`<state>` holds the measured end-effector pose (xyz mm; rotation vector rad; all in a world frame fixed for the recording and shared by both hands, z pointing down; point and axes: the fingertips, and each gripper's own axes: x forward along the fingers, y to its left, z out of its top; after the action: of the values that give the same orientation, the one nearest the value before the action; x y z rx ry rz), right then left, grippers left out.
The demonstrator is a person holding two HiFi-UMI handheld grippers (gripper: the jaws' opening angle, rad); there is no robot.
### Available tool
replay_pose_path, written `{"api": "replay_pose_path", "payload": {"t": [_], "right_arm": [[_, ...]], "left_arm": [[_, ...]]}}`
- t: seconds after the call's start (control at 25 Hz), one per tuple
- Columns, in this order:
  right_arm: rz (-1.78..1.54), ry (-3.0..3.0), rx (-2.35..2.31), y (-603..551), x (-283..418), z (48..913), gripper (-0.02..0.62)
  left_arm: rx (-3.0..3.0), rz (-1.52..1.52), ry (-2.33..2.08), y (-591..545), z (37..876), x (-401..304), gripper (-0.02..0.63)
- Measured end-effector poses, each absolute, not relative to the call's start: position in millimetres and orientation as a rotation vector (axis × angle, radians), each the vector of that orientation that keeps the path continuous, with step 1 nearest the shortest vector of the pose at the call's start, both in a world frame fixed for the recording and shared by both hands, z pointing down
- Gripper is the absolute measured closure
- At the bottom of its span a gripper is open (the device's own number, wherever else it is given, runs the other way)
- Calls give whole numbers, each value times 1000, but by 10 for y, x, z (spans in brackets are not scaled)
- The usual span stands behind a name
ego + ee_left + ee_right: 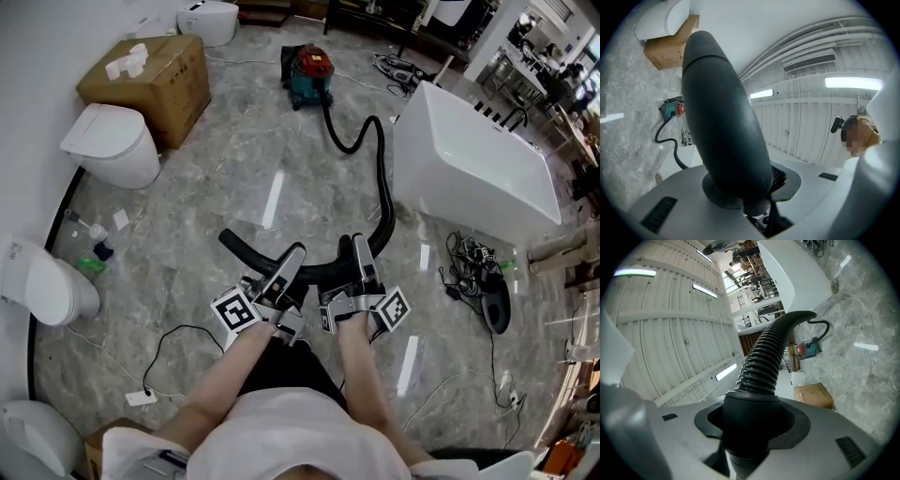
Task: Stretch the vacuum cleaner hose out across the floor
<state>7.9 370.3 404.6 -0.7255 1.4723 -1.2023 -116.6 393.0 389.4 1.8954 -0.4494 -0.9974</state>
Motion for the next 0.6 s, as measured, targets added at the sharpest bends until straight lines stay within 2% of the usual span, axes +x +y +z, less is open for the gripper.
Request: {"api": "replay_pose_path", "payload": {"t": [0.6], "right_arm": [[-1316, 1564, -550, 3822, -217, 4184, 379]], "left_arm": [[2030, -937, -463, 3858, 3789, -1346, 502]]}}
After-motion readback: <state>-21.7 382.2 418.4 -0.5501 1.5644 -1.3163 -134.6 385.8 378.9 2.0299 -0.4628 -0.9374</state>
